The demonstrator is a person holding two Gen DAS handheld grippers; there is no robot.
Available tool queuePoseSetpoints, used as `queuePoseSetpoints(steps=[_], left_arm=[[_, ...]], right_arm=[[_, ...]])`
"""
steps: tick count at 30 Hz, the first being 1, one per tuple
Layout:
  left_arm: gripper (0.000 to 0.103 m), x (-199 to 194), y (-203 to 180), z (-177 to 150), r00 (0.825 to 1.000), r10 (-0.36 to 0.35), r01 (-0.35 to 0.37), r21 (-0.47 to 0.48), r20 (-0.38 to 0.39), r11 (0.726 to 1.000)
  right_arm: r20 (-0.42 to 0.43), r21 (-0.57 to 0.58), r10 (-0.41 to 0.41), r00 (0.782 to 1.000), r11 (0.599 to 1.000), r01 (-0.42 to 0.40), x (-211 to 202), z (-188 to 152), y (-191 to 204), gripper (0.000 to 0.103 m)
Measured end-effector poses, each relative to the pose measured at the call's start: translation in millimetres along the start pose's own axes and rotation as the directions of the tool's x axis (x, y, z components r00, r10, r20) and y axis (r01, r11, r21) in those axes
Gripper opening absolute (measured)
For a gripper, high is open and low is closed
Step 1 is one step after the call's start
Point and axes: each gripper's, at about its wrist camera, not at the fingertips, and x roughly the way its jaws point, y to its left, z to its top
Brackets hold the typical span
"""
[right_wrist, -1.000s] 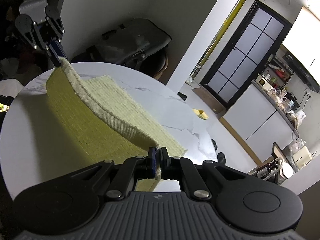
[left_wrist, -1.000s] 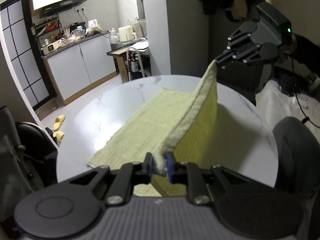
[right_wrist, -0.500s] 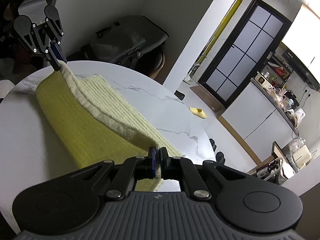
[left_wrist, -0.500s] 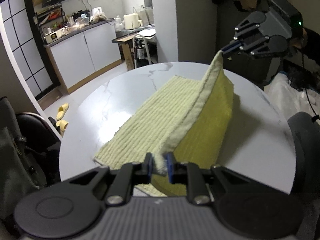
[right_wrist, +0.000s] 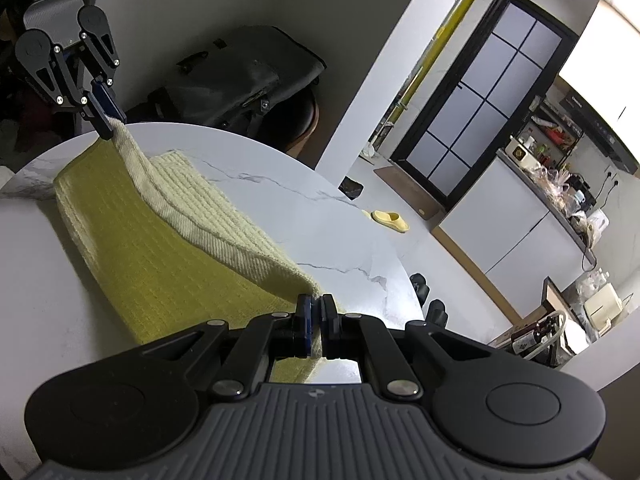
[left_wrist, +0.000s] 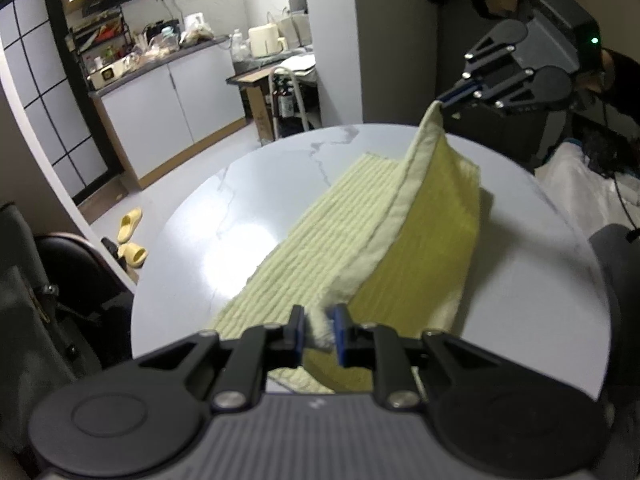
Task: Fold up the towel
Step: 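Lower the held edge onto the opposite edge with both grippers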
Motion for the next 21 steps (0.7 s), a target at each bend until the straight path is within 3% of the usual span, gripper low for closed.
queuePoseSetpoints(steps=[12,19,21], left_arm=[[0.016,20.0,16.2,7.0,1.000,0.014,-0.015,-0.019,-0.026,1.000],[0.020,36.1,22.9,5.4,0.998,0.020,-0.023,-0.044,-0.060,0.999],[0.026,38.1,25.6,5.1,0.998,0.023,-0.026,-0.058,-0.063,0.998]], right_arm=[[-0.037,0.063,0.005,0.999,0.998,-0.003,34.1,-3.7,-15.2,0.005],[-0.068,0.072,0.014,0.998,0.997,-0.009,58.5,-7.8,-19.0,0.005],[-0.073,0.084,0.023,0.997,0.996,-0.017,64.8,-8.4,-20.2,0.006]])
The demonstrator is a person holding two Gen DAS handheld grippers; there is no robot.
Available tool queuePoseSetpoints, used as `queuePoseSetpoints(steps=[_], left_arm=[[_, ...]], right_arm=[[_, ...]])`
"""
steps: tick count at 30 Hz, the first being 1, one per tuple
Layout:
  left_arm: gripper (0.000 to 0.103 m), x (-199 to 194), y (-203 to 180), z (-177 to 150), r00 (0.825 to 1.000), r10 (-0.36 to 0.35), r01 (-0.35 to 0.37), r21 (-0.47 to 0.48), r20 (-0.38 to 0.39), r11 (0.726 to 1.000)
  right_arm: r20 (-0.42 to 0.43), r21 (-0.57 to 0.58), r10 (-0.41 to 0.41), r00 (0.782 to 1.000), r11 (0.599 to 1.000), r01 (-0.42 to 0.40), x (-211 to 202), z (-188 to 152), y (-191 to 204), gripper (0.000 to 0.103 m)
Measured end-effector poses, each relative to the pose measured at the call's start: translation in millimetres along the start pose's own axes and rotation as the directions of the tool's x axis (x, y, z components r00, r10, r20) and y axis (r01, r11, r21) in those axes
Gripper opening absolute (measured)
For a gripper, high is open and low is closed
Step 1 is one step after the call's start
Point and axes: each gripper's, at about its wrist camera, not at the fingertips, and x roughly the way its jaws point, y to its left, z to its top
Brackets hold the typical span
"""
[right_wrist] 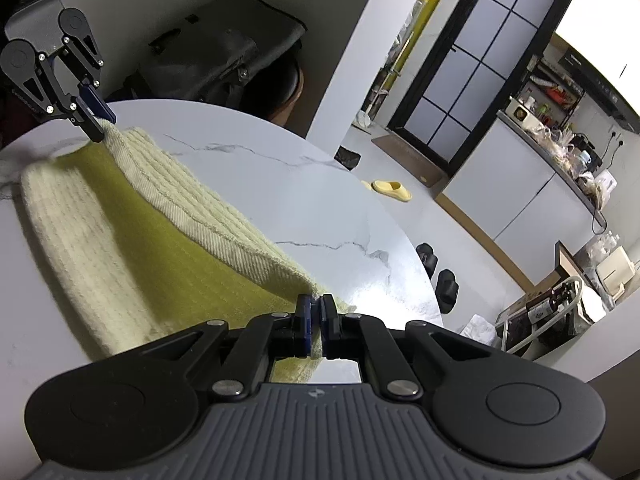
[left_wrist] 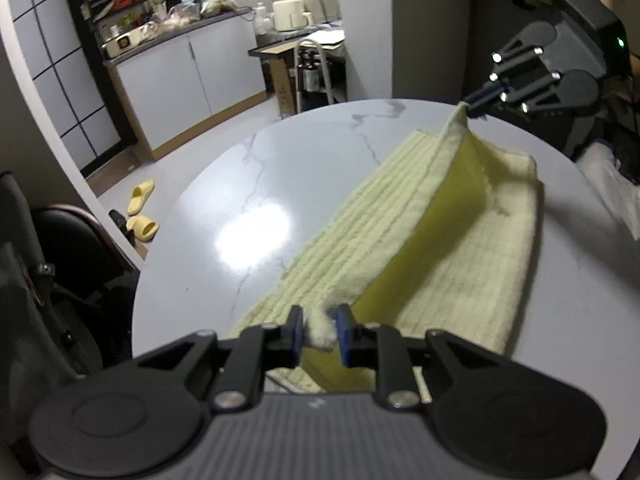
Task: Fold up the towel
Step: 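Lower the held edge onto the opposite edge with both grippers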
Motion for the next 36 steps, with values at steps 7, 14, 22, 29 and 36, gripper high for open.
queuePoseSetpoints(steps=[7,14,22,29,36], left_arm=[[0.025,-8.3,2.6,0.3,1.000,0.001,0.000,0.004,-0.019,1.000],[0.015,-7.0,10.0,2.8,0.999,0.000,0.000,0.001,-0.033,1.000],[0.019,2.2,13.4,5.5,0.997,0.051,-0.051,0.003,-0.056,0.999],[0.018,6.1,22.1,2.2,0.998,0.041,-0.043,-0.025,-0.054,0.999],[0.040,9.6,23.5,0.3,0.998,0.046,-0.047,-0.023,-0.052,0.999]], right_arm=[[0.011,0.011,0.024,1.000,1.000,-0.024,11.5,-0.2,-1.9,0.006],[0.003,0.006,0.035,0.999,0.999,-0.035,21.9,-1.3,-5.1,0.006],[0.025,0.015,0.024,0.999,1.000,-0.024,15.9,-5.0,-3.8,0.008],[0.011,-0.014,0.016,1.000,1.000,-0.015,19.4,-4.2,-1.9,0.014],[-0.050,-0.018,0.020,0.999,1.000,-0.021,33.2,-0.1,-5.4,0.025]])
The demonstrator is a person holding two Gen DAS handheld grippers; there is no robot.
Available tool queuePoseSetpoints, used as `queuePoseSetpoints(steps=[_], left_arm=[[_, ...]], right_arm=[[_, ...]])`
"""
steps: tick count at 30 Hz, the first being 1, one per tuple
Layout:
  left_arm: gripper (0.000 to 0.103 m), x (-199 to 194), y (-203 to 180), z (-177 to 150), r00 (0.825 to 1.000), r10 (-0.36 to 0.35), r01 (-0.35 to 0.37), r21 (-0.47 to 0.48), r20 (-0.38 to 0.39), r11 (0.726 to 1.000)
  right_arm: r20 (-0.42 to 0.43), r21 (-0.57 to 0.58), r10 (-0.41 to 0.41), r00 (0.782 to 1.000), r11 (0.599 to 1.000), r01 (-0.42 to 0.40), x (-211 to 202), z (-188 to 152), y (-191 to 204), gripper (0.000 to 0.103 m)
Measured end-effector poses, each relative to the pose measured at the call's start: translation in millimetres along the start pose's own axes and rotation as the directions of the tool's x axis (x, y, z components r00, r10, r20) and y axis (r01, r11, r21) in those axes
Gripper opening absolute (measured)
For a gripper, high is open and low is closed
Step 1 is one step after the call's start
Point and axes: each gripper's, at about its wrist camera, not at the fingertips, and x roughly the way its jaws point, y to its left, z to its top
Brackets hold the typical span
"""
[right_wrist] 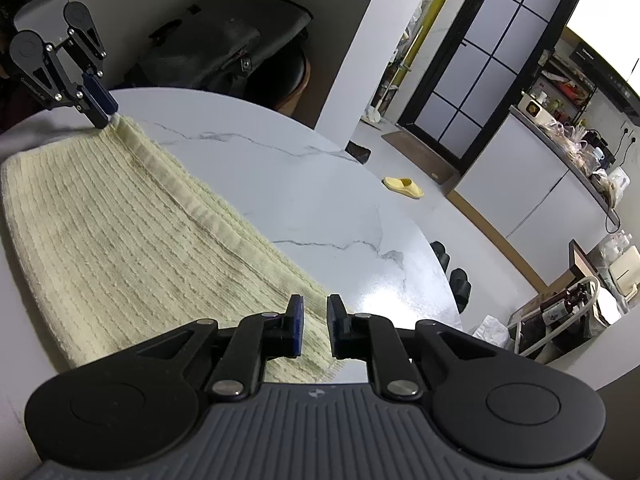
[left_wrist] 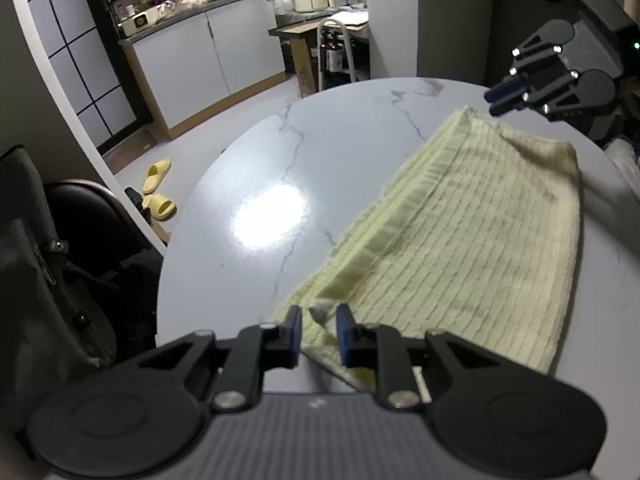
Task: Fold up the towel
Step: 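Lower the held edge onto the opposite edge with both grippers, then open both grippers and release the folded edge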
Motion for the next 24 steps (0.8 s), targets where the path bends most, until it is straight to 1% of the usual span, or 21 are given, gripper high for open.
queuePoseSetpoints(steps=[1,2,3,4,6,10,14,16,17,18,19,20,21,22,23,24], left_arm=[[0.045,0.2,0.6,0.6,1.000,0.006,-0.006,-0.003,0.006,1.000],[0.045,0.2,1.7,1.7,1.000,0.014,-0.014,-0.007,0.017,1.000],[0.045,0.8,2.4,2.2,1.000,0.017,-0.017,-0.011,0.024,1.000],[0.045,2.1,3.2,3.7,1.000,0.010,-0.010,-0.017,0.029,1.000],[0.045,5.5,2.2,5.7,1.000,0.001,-0.001,-0.010,0.029,1.000],[0.045,12.4,0.4,6.3,1.000,-0.006,0.006,-0.008,0.019,1.000],[0.044,15.0,0.1,5.2,0.999,-0.033,0.033,-0.011,0.017,0.999],[0.034,17.7,-1.1,5.6,0.999,-0.041,0.041,-0.004,0.002,0.999],[0.032,19.2,-1.8,5.9,0.999,-0.044,0.044,0.000,-0.007,0.999],[0.026,19.8,-2.6,6.0,0.999,-0.047,0.047,0.003,-0.010,0.999],[0.023,19.8,-4.0,6.4,0.999,-0.047,0.047,0.009,-0.011,0.999],[0.021,19.7,-5.6,6.8,0.999,-0.046,0.047,0.018,-0.012,0.999],[0.019,19.7,-7.2,7.2,0.999,-0.046,0.046,0.026,-0.012,0.999],[0.017,19.7,-8.0,7.3,0.999,-0.045,0.046,0.030,-0.012,0.999],[0.015,19.7,-8.5,7.1,0.999,-0.045,0.045,0.031,-0.011,0.999],[0.010,19.7,-8.9,7.0,0.999,-0.045,0.045,0.032,-0.011,0.998]], right_arm=[[-0.010,0.003,-0.005,1.000,1.000,0.005,2.0,-0.7,-0.8,0.031],[-0.019,0.006,-0.009,1.000,1.000,0.009,3.9,-1.5,-1.7,0.042],[-0.019,0.014,-0.009,1.000,1.000,0.010,5.2,-2.4,-2.7,0.048],[-0.019,0.022,-0.010,1.000,1.000,0.010,6.5,-3.3,-3.8,0.049],[-0.020,0.038,-0.011,1.000,0.999,0.012,9.1,-5.2,-5.8,0.051],[-0.021,0.067,0.004,1.000,0.998,-0.002,14.3,-7.0,-9.8,0.051],[-0.039,0.116,0.007,0.999,0.993,-0.002,19.5,-5.4,-15.6,0.051],[-0.046,0.146,0.002,0.999,0.989,0.005,21.6,-4.7,-19.3,0.051],[-0.042,0.173,0.004,0.999,0.985,0.003,22.2,-4.7,-22.7,0.051],[-0.035,0.204,0.007,0.999,0.979,0.000,22.6,-5.1,-26.6,0.051],[-0.033,0.222,0.009,0.999,0.975,-0.002,22.8,-5.9,-28.7,0.051],[-0.032,0.250,0.013,0.999,0.968,-0.005,24.2,-6.9,-32.8,0.050],[-0.038,0.262,0.013,0.999,0.965,-0.003,26.4,-8.1,-35.3,0.045],[-0.040,0.264,0.013,0.999,0.965,-0.002,27.1,-8.9,-35.8,0.038],[-0.045,0.270,0.006,0.999,0.963,0.006,28.8,-10.4,-36.8,0.017],[-0.049,0.280,-0.011,0.999,0.960,0.024,29.7,-11.9,-38.5,0.005]])
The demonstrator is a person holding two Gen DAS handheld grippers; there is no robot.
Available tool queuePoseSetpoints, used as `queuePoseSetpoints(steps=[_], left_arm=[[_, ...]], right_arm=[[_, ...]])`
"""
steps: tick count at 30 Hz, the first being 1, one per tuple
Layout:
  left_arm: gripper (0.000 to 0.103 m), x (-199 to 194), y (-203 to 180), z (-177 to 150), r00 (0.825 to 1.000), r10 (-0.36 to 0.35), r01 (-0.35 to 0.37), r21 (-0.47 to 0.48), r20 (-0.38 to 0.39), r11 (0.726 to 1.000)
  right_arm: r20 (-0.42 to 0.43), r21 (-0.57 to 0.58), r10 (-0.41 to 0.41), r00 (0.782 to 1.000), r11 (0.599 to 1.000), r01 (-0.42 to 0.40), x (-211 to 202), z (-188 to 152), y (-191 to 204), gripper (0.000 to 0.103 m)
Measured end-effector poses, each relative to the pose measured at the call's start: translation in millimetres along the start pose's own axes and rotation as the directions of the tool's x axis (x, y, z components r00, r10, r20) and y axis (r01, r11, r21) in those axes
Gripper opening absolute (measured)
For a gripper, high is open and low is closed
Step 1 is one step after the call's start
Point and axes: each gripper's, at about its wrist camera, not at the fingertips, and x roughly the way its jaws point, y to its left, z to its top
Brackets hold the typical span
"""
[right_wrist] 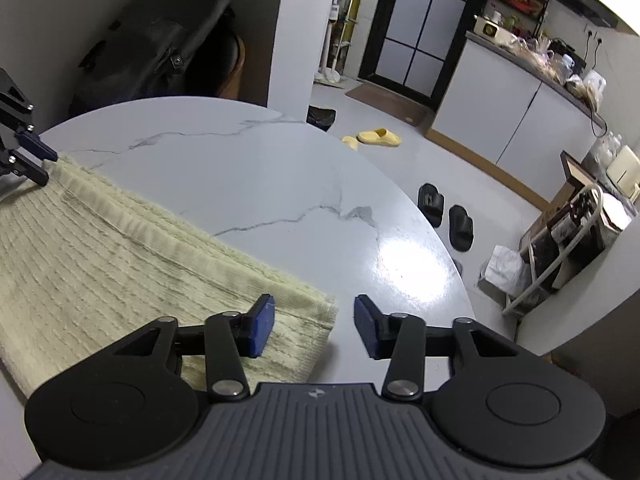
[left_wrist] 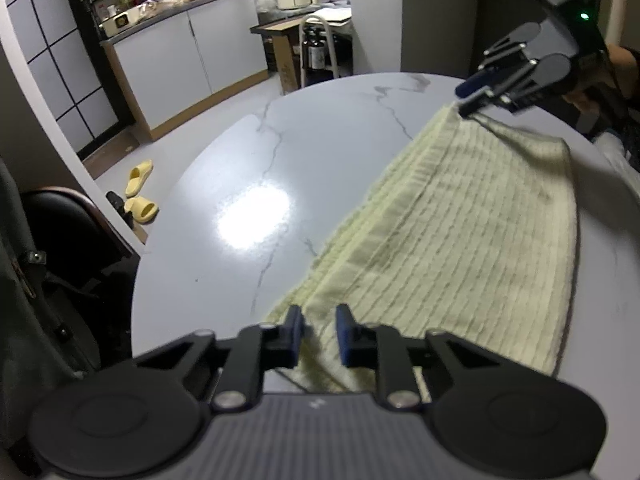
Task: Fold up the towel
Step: 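Open both grippers and release the folded edge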
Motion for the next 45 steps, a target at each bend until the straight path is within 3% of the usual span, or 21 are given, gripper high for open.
queuePoseSetpoints(steps=[3,9,20,30,33,37,39,41,43,45], left_arm=[[0.008,-4.4,0.2,-0.8,1.000,0.001,-0.001,0.004,0.010,1.000],[0.006,-11.9,-0.1,-1.0,1.000,0.005,-0.005,0.004,0.023,1.000],[0.006,-22.2,7.6,-1.7,0.997,0.021,-0.019,-0.036,0.068,0.999],[0.006,-12.5,13.6,-4.8,0.998,0.052,-0.049,-0.063,0.041,0.997],[0.007,-4.8,14.0,-9.2,0.998,0.066,-0.065,-0.068,0.007,0.996],[0.008,-5.1,15.9,-12.0,0.998,0.065,-0.062,-0.100,0.017,0.993],[0.015,-6.3,16.4,-12.0,0.997,0.072,-0.070,-0.105,0.015,0.992],[0.033,-9.7,16.0,-11.0,0.996,0.093,-0.092,-0.113,0.002,0.989],[0.068,-14.5,14.3,-11.8,0.996,0.093,-0.092,-0.116,0.003,0.989],[0.075,-19.4,11.1,-11.7,0.995,0.102,-0.099,-0.104,0.016,0.990]], right_arm=[[0.013,0.031,0.011,1.000,0.999,-0.012,-2.8,-3.5,-6.6,0.002],[0.030,-0.015,0.000,1.000,1.000,0.000,-13.5,-6.8,-3.1,0.001],[0.075,-0.034,-0.037,0.996,0.999,0.039,-29.0,8.7,-1.8,0.001],[-0.016,0.033,0.025,1.000,0.999,-0.024,-0.3,4.1,-0.5,0.008],[-0.018,0.024,0.040,0.999,0.999,-0.040,3.4,2.6,3.3,0.008],[-0.010,0.005,0.037,0.999,0.999,-0.037,3.2,2.3,7.3,0.008],[-0.003,0.013,0.029,1.000,1.000,-0.028,-1.0,1.8,6.3,0.008],[0.011,0.009,0.027,1.000,1.000,-0.027,-8.6,-0.4,6.9,0.008],[0.026,-0.002,0.027,0.999,1.000,-0.027,-17.3,-2.1,9.7,0.009],[0.051,-0.021,0.024,0.998,1.000,-0.023,-28.9,-4.8,16.2,0.021]])
